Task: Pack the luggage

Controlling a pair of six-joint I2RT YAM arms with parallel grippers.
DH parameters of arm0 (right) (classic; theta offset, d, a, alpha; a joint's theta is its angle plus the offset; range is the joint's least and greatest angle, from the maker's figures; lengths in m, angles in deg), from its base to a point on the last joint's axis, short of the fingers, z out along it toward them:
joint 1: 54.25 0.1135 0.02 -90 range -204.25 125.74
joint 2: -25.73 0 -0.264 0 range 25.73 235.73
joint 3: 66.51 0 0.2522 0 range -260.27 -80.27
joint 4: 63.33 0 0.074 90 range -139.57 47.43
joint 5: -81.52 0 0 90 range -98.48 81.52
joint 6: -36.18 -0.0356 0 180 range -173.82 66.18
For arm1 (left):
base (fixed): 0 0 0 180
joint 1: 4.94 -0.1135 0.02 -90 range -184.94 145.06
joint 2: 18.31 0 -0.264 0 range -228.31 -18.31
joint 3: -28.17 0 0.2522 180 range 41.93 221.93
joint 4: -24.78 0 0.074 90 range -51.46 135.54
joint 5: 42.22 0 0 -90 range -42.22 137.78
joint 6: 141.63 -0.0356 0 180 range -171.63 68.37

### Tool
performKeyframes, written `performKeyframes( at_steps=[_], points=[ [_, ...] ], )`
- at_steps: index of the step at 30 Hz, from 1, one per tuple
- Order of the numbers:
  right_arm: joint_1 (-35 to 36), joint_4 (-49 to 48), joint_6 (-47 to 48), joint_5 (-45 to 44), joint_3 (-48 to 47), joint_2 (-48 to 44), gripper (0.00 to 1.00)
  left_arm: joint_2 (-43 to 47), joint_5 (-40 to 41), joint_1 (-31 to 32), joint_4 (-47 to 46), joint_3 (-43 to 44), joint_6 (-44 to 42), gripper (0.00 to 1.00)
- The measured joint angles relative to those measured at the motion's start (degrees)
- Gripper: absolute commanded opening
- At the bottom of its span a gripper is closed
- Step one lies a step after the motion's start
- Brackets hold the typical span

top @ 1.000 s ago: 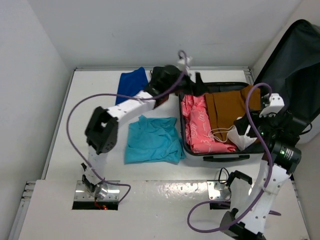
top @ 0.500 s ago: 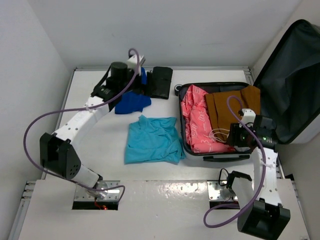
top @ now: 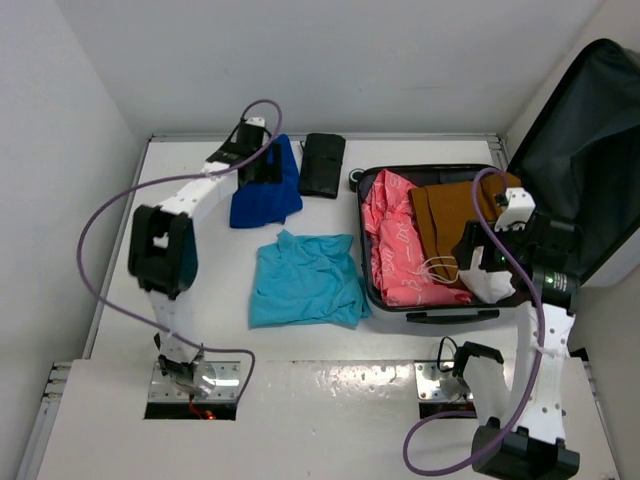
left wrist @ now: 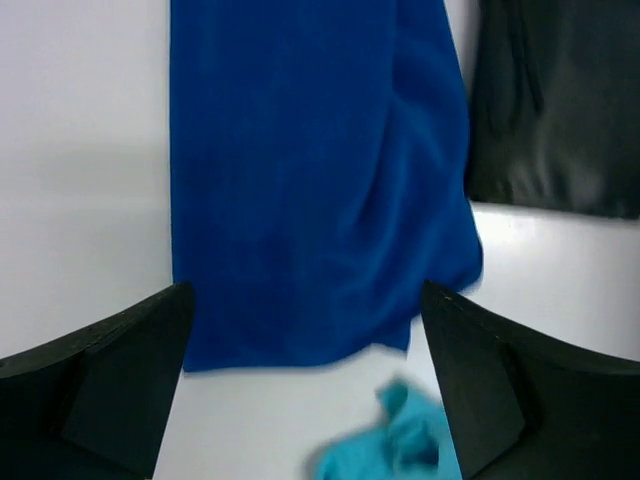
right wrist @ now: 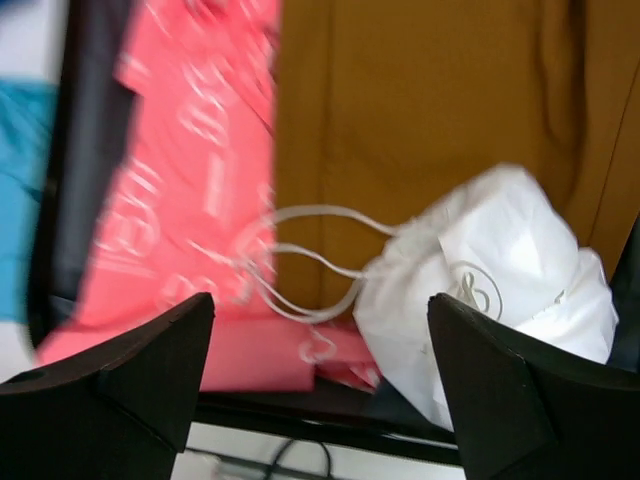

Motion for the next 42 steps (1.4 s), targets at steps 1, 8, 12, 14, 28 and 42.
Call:
performKeyframes(
  at_steps=[1, 8, 12, 14, 28, 42],
  points=[
    [0.07, -0.33, -1.09, 1.14, -1.51, -0.5, 0.87, -3.15, 1.22, -0.31, -0.11, 3.04, 0.85, 1.0],
    [0.7, 0.42, -5.86, 4.48, -8.68, 0.13, 0.89, -21.24, 3.19, -1.09, 0.11, 17.92, 3.48, 1.0],
    [0.68, 0.9, -6.21, 4.42, -9.64, 1.29, 0.89, -28.15, 3.87, -1.31, 0.76, 21.73, 4.33, 1.0],
    [0.7, 1.49, -6.19, 4.24, -9.64, 1.97, 0.89, -29.44, 4.55, -1.38, 0.74, 22.99, 4.68, 0.97],
    [0.72, 3.63, -6.12, 3.58, -12.39, 3.15, 0.85, -22.53, -5.31, -7.54, -1.49, 12.59, -3.67, 0.14],
    [-0.61, 2.84, -10.91, -2.34, -14.32, -2.6, 0.84, 11.61, -27.45, 7.56, -8.68, 10.71, -8.76, 0.1]
  ],
)
